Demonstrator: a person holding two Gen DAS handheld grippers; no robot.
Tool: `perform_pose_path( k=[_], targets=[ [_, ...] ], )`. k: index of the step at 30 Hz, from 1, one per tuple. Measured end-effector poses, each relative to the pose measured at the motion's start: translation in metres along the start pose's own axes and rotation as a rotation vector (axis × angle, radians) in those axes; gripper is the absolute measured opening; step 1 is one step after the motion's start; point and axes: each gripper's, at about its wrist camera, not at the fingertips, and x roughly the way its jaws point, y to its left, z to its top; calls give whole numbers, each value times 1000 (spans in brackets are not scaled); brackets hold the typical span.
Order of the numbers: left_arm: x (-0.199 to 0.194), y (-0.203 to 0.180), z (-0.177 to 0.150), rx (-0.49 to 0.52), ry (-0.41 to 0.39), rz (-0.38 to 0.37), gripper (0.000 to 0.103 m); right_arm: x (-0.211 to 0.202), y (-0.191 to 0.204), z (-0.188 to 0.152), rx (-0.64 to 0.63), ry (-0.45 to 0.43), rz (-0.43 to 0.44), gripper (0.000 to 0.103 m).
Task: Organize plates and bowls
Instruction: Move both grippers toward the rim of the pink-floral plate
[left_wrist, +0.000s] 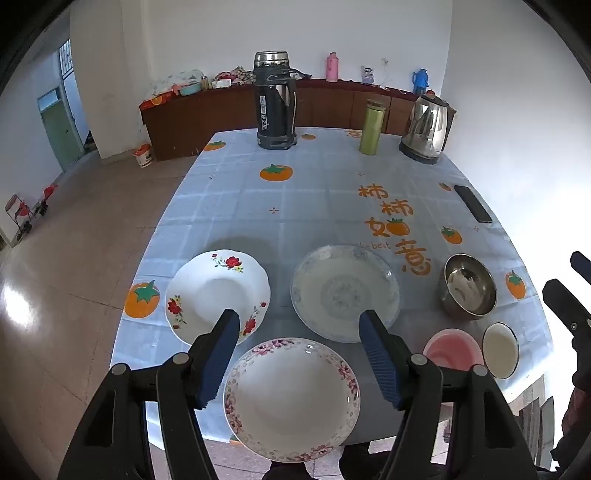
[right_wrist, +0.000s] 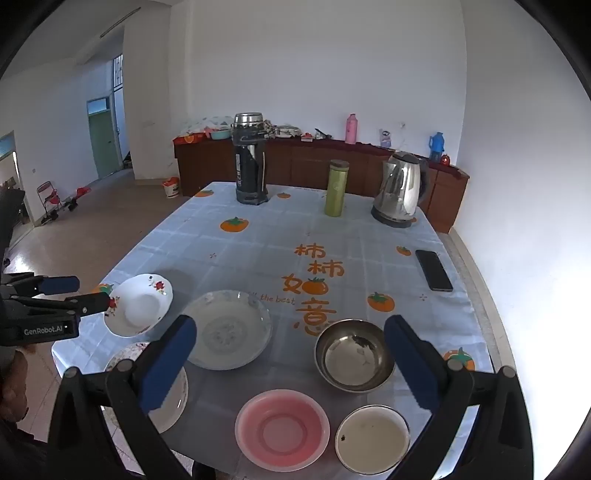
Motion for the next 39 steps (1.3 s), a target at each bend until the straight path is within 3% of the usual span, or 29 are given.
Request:
perform_pose_path(
  k=[4, 17, 39],
  targets=[
    [3, -11, -4, 18, 5, 30, 69, 0, 1, 1, 2, 0, -4, 103],
    [5, 3, -3, -29, 18, 62, 69, 2, -3, -2, 25, 5, 14, 103],
    [15, 3, -5, -29, 63, 52, 69, 13, 1, -11, 13, 22, 34, 103]
  ],
)
